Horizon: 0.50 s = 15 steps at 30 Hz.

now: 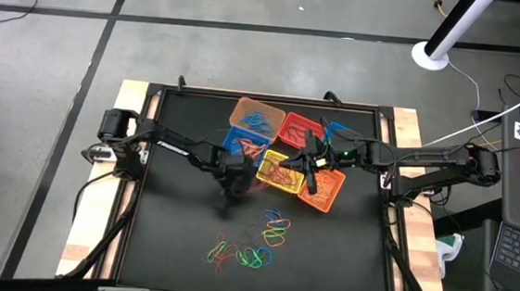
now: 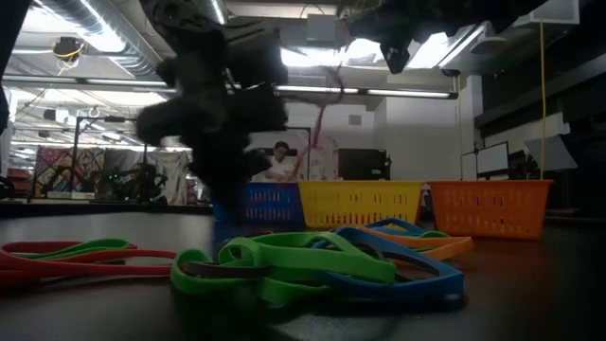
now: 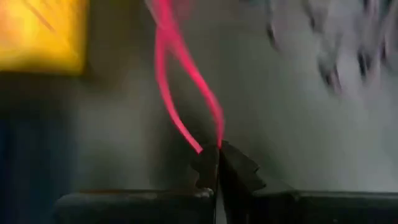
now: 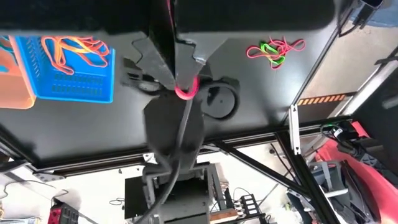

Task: Sort rubber bands into baskets
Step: Put the red rubber band into the yellow basket

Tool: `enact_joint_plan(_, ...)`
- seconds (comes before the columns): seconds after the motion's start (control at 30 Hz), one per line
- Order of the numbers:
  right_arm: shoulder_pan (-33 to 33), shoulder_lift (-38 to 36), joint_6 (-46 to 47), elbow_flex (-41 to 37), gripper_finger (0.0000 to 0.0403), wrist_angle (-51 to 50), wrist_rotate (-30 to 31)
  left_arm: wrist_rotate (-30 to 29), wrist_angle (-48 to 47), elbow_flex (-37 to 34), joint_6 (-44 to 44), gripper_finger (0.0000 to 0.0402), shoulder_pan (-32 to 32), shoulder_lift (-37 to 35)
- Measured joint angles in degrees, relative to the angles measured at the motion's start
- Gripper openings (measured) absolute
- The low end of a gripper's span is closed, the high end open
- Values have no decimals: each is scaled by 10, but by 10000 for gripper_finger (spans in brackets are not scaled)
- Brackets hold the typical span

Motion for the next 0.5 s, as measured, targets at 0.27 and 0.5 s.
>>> enact_joint_plan(0.27,0,0,-6,0,0,-27,34,-4,-120,3,-10,2,-34,-3)
enact_joint_plan(0.5,0,0,-19,0,0,-104,76,-4,-100,1,-15,3,-43,-2)
